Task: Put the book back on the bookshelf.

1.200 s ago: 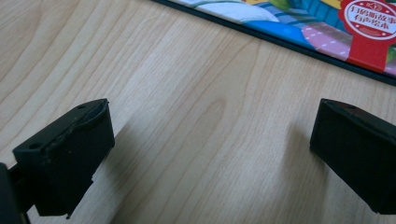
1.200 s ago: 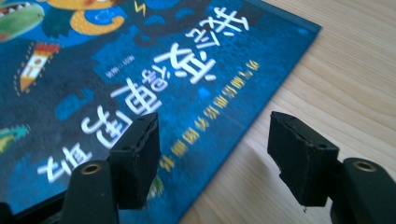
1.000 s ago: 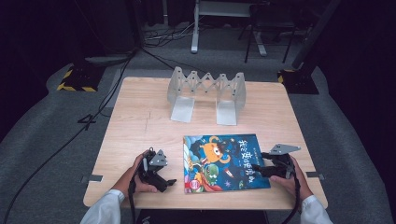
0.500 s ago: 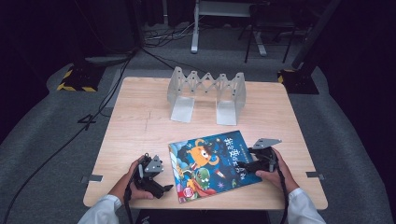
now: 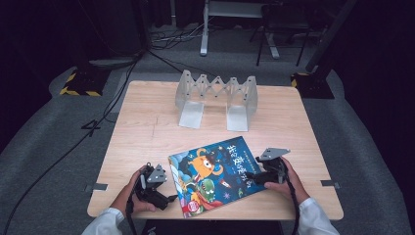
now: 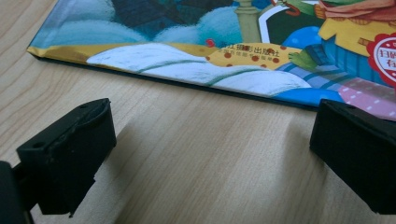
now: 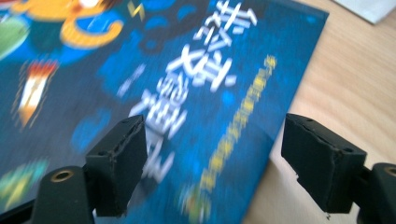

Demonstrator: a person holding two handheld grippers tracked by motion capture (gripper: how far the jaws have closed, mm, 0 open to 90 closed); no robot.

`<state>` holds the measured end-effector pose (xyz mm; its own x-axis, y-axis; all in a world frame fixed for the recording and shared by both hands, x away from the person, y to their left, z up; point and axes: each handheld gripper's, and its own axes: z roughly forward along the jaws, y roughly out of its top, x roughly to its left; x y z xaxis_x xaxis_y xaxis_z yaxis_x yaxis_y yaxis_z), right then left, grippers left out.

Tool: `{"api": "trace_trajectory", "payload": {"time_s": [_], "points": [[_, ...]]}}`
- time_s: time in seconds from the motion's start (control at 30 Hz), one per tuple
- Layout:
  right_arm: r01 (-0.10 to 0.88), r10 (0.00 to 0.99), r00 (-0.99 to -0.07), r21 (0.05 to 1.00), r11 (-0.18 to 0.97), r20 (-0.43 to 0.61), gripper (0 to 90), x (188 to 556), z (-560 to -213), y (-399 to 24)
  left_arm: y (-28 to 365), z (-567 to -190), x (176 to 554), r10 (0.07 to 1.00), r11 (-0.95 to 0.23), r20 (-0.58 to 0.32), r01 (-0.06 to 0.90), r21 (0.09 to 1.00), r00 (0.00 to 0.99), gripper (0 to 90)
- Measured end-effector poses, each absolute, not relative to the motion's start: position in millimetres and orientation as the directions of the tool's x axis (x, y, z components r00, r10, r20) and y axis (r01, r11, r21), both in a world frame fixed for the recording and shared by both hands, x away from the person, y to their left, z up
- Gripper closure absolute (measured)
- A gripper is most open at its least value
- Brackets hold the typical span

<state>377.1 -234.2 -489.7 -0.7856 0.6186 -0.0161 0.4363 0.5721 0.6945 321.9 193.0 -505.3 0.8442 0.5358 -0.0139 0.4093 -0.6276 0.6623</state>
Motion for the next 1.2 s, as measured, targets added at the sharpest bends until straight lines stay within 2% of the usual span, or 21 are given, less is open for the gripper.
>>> {"api": "trace_trajectory", "payload": {"time_s": [0.13,0.23,0.3,0.33,0.37,0.43,0.57,0.63,1.0,1.2], "points": [[0.430,0.610,-0.793,0.704,0.566,-0.006,23.9,359,-490,-253,194,-504,325,0.550,-0.612,-0.014,0.414,0.674,0.835,8.3],[0.410,0.586,-0.810,0.709,0.574,-0.006,23.9,343,-491,-262,193,-502,329,0.544,-0.610,-0.008,0.401,0.684,0.839,19.2],[0.400,0.578,-0.816,0.713,0.576,-0.009,24.4,334,-492,-266,192,-501,333,0.548,-0.604,-0.006,0.401,0.689,0.837,14.8],[0.399,0.574,-0.819,0.715,0.574,-0.004,24.6,331,-493,-268,191,-500,336,0.552,-0.602,-0.006,0.402,0.690,0.834,17.0],[0.395,0.566,-0.824,0.715,0.576,-0.001,24.6,329,-495,-270,191,-498,339,0.561,-0.593,-0.002,0.403,0.697,0.828,15.1],[0.392,0.562,-0.827,0.696,0.601,-0.020,24.3,326,-498,-272,191,-494,344,0.568,-0.578,0.001,0.398,0.713,0.823,16.9],[0.408,0.589,-0.808,0.707,0.578,-0.014,27.5,328,-499,-275,191,-493,357,0.576,-0.570,-0.009,0.409,0.712,0.818,16.0],[0.414,0.591,-0.806,0.708,0.572,-0.006,25.5,330,-500,-274,189,-494,364,0.573,-0.573,-0.019,0.417,0.706,0.820,16.0],[0.428,0.614,-0.789,0.709,0.561,-0.009,23.0,338,-500,-273,169,-500,399,0.489,-0.590,-0.048,0.371,0.717,0.871,17.1],[0.444,0.639,-0.769,0.710,0.546,-0.011,22.0,345,-500,-273,166,-502,401,0.497,-0.574,-0.051,0.373,0.729,0.866,15.3]]}}
